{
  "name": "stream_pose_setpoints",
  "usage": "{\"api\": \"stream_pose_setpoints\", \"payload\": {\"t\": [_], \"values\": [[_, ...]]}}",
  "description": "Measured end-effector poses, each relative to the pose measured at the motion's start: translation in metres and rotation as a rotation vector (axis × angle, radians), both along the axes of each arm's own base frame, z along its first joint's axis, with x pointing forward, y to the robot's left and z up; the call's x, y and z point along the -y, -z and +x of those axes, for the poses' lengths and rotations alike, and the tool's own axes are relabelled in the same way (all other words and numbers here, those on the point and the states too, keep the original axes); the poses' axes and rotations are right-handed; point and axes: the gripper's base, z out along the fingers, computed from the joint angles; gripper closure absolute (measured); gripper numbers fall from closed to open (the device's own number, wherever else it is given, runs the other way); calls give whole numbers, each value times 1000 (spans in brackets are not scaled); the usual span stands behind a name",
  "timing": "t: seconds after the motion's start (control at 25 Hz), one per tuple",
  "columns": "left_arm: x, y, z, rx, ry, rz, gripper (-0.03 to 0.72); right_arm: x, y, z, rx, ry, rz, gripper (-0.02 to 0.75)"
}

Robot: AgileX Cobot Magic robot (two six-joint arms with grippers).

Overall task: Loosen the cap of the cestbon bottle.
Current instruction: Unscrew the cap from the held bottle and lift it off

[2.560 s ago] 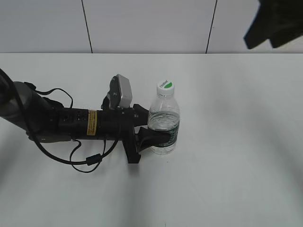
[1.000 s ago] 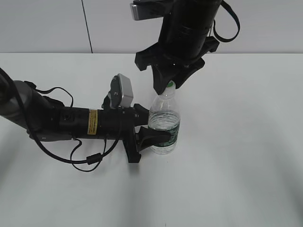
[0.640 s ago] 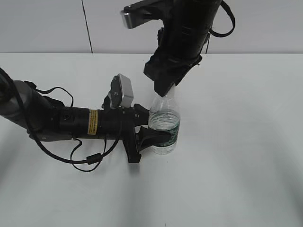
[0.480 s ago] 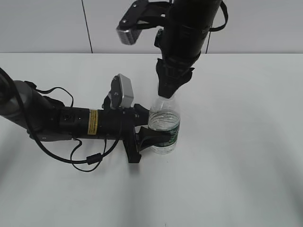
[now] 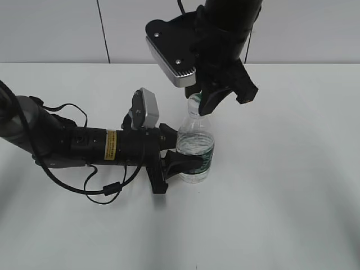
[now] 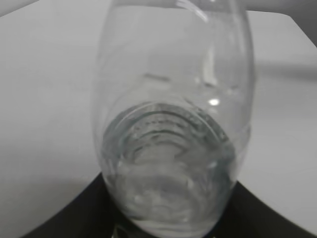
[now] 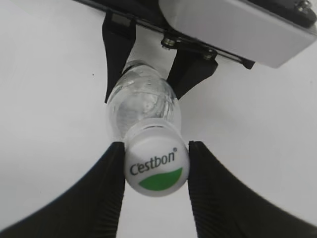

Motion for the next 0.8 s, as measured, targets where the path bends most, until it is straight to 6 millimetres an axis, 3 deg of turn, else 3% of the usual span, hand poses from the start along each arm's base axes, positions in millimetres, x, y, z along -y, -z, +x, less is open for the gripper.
{"api": "stream_pose_setpoints", "payload": {"t": [0.12, 0.28, 0.48, 0.6, 0.8], "values": [[0, 0, 1, -1, -5, -1, 358, -1, -6, 2, 20, -25, 5, 435], [0, 0, 1, -2, -6, -1, 359, -2, -29, 3, 80, -22, 51, 438], [0, 0, 1, -2, -6, -1, 359, 1, -49, -1, 88, 101, 110, 438], [0, 0, 1, -1, -5, -1, 359, 2, -54, -3, 22, 368, 165, 438], [0, 0, 1, -1, -5, -1, 359, 4, -59, -5, -178, 1061, 286, 438]]}}
